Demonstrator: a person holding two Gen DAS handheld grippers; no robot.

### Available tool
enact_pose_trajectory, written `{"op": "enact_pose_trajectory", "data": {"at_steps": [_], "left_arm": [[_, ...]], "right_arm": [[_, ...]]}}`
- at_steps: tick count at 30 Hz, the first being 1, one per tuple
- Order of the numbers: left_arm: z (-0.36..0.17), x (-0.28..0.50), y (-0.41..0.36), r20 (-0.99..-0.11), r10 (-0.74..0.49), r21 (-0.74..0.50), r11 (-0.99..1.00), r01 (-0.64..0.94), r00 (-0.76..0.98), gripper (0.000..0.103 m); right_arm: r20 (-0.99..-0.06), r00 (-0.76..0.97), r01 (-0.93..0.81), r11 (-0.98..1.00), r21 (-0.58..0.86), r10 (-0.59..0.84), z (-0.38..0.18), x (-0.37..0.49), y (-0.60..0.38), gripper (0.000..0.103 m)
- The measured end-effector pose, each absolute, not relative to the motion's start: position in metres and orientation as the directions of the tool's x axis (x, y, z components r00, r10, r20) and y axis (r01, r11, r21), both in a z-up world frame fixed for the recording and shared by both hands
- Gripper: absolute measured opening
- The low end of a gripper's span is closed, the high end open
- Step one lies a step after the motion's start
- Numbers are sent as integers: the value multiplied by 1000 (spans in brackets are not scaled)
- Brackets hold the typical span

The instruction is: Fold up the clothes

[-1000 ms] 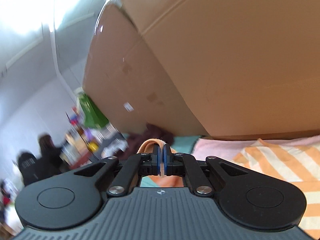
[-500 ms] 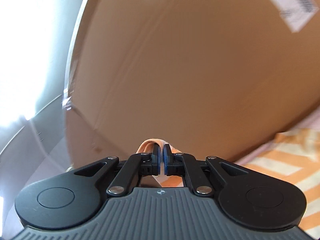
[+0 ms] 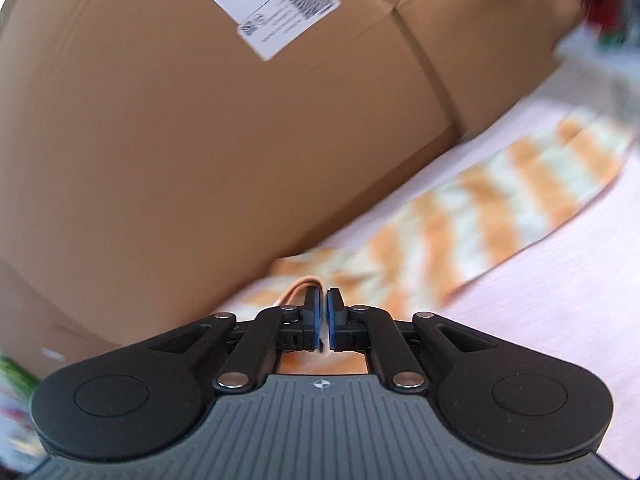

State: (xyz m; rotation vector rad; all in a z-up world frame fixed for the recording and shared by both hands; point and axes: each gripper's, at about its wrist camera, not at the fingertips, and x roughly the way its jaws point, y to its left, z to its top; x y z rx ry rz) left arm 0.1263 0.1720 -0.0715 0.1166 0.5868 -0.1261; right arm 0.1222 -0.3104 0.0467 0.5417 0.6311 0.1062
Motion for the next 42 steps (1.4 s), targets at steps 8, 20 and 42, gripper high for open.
{"op": "enact_pose_trajectory", "data": {"at_steps": [8, 20, 42], "left_arm": [[-78, 128, 170, -561, -85, 74, 985, 153, 823, 57], [-80, 127, 171, -559, -75, 63, 989, 133, 826, 60], [-80, 126, 179, -544, -87, 15, 993, 114, 834, 61]], "right_arm": [[-465, 857, -277, 960, -50, 223, 59, 79, -253, 41], [-489, 867, -443, 596, -670, 94, 5, 130, -151, 2], [-594, 797, -96, 993, 62, 114, 27, 178, -292, 54]]}}
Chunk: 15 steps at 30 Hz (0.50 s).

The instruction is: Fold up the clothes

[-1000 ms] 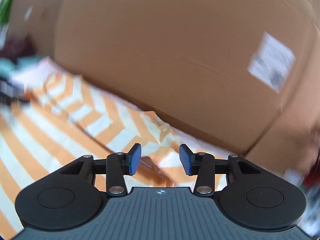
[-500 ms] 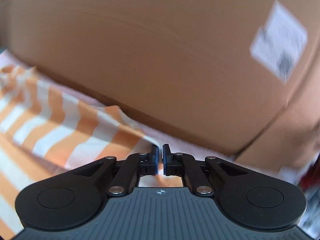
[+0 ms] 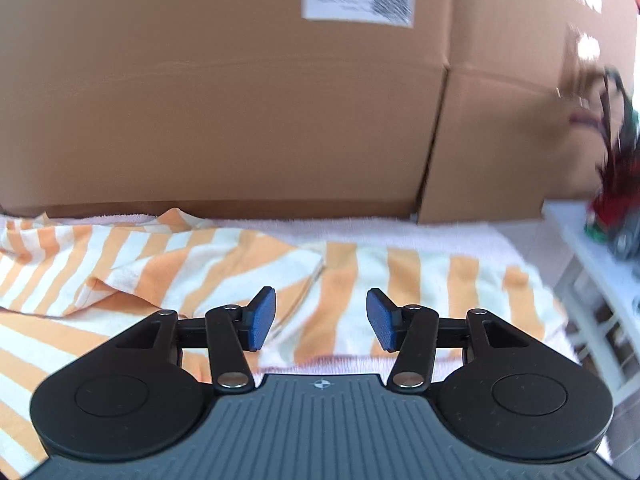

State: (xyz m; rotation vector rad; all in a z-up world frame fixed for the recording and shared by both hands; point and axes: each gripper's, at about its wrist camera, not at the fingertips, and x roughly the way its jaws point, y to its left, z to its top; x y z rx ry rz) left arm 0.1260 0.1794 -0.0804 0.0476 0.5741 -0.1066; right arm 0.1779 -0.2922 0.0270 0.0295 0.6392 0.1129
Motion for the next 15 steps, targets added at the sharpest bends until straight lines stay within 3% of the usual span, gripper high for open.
{"op": "enact_pose_trajectory", "data": {"at_steps": [5, 7, 8, 9, 12, 15], "left_arm": [[-81, 128, 177, -555, -68, 30, 994, 101, 829, 61], [-82, 129, 178, -559, -64, 30, 995, 97, 826, 51], [-82, 129, 178, -559, -70, 25, 995, 101, 826, 46], [-81, 129, 179, -556, -78, 19, 994, 106, 827, 41], [-80, 127, 180, -547, -91, 6, 994, 112, 832, 38], [-79, 125, 180, -540, -100, 5, 993, 122, 836, 29]], "right_arm": [[-619, 764, -69, 977, 201, 182, 8, 191, -299, 54], [-615, 758, -66, 964, 259, 217, 6, 190, -298, 52], [-609, 762, -60, 960, 273, 221, 5, 190, -296, 42], [-613, 756, -64, 959, 277, 228, 7, 192, -294, 11], [-592, 768, -64, 949, 309, 244, 16, 190, -296, 6], [-547, 797, -79, 942, 325, 256, 30, 180, -300, 6]]}}
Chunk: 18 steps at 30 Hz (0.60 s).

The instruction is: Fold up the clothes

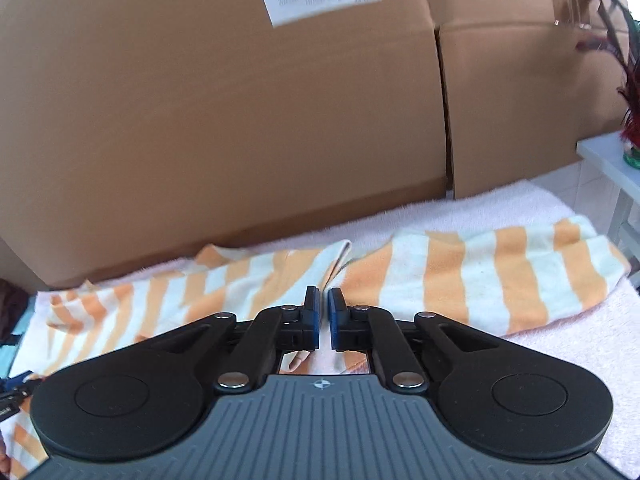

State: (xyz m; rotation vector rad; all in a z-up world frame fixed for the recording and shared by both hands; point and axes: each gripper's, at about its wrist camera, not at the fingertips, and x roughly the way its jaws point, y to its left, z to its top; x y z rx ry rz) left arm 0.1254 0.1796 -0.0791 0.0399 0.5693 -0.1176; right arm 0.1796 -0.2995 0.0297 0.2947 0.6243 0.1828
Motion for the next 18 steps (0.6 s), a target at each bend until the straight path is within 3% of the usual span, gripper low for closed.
{"op": "enact_pose_trajectory", "data": {"at_steps": [5, 8, 12, 14, 17, 18], "left_arm": [[-77, 122, 178, -524, -110, 5, 991, 132, 844, 24], [-76, 120, 178, -519, -112, -1, 991, 131, 848, 24], [-75, 120, 181, -518, -121, -15, 991, 133, 847, 24], [-75, 120, 181, -519, -125, -19, 991, 134, 846, 24], [-75, 120, 181, -519, -125, -20, 991, 134, 846, 24], [-75, 120, 181, -520, -125, -19, 991, 135, 845, 24]], "right_arm": [[-537, 820, -52, 960, 275, 198, 37, 176, -297, 1], [-576, 805, -11, 976, 219, 139, 30, 185, -293, 16], [-616, 746, -38, 940, 338, 252, 18, 188, -289, 20], [-638, 724, -48, 943, 330, 261, 10, 189, -278, 24], [-649, 732, -22, 959, 281, 207, 3, 192, -266, 23], [-648, 737, -13, 963, 270, 191, 2, 192, -263, 16]]}}
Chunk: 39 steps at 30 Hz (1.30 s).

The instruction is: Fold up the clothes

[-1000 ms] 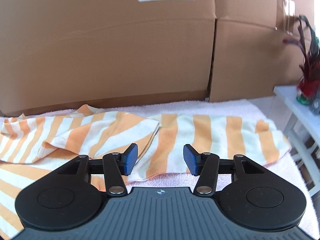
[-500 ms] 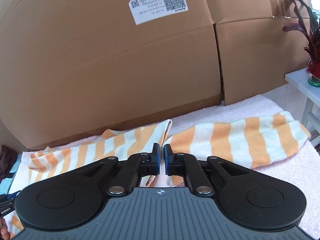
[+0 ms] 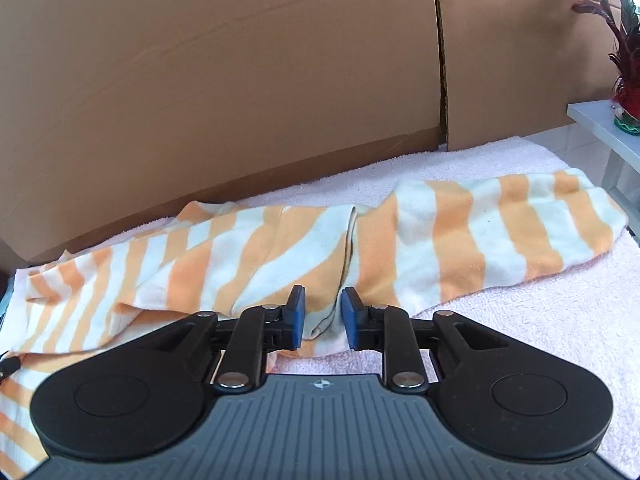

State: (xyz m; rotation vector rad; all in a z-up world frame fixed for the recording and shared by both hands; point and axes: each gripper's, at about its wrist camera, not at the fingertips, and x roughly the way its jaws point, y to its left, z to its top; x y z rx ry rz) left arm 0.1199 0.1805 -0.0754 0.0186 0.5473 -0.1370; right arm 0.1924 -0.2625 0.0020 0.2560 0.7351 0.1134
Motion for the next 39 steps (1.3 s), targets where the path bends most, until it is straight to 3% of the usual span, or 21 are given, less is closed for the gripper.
{"op": "enact_pose_trajectory", "data": {"at_steps": [2, 5, 8, 10, 13, 15, 17, 20, 23, 26, 28, 29, 30, 33, 37, 38, 39], "left_arm": [[-75, 120, 181, -521, -127, -19, 990, 137, 844, 24], [-74, 117, 178, -507, -152, -19, 986, 165, 849, 14], [-74, 115, 177, -499, -179, -20, 981, 195, 848, 7], [-74, 115, 177, -501, -193, -27, 978, 208, 844, 4], [-74, 114, 176, -499, -200, -23, 976, 218, 843, 4], [-74, 113, 176, -496, -205, -22, 974, 224, 844, 4], [-74, 112, 176, -493, -211, -25, 973, 229, 844, 4], [-74, 112, 178, -491, -225, -43, 971, 235, 841, 4], [-74, 113, 182, -492, -248, -71, 967, 245, 834, 4], [-74, 113, 185, -484, -279, -103, 960, 262, 829, 4], [-75, 113, 186, -481, -297, -118, 954, 274, 825, 4], [-75, 113, 187, -479, -306, -124, 952, 281, 823, 4], [-75, 113, 187, -478, -318, -132, 947, 291, 819, 3], [-75, 111, 187, -469, -353, -145, 935, 324, 809, 3], [-75, 112, 186, -478, -350, -151, 936, 317, 805, 3], [-76, 114, 187, -484, -348, -153, 937, 314, 803, 3], [-76, 114, 187, -488, -346, -153, 938, 312, 801, 3]], "right_arm": [[-625, 757, -20, 963, 269, 190, 9, 190, -262, 3], [-534, 819, -44, 950, 308, 211, 28, 180, -269, 1], [-533, 841, 45, 970, 239, 92, 41, 182, -272, 1], [-564, 826, 63, 991, 116, 14, 39, 191, -257, 6], [-531, 810, -194, 968, 162, 251, 48, 170, -223, 15], [-512, 768, -375, 918, 128, 385, 50, 171, -169, 35], [-492, 731, -520, 853, 46, 473, 51, 171, -106, 46], [-481, 693, -653, 751, -101, 538, 44, 186, -18, 46], [-510, 679, -679, 715, -163, 528, 34, 193, 58, 46], [-595, 627, -716, 674, -185, 503, 13, 216, 99, 44], [-634, 612, -723, 660, -205, 473, 5, 227, 112, 22], [-645, 613, -719, 661, -215, 457, 2, 232, 115, 1], [-655, 613, -716, 661, -225, 441, 0, 236, 118, 0], [-591, 685, -631, 752, -190, 426, 9, 253, 111, 0], [-641, 637, -629, 770, -111, 428, 4, 266, 103, 1], [-664, 580, -654, 756, -34, 472, 5, 265, 98, 9], [-674, 524, -677, 735, 41, 520, 6, 263, 92, 25]]}}
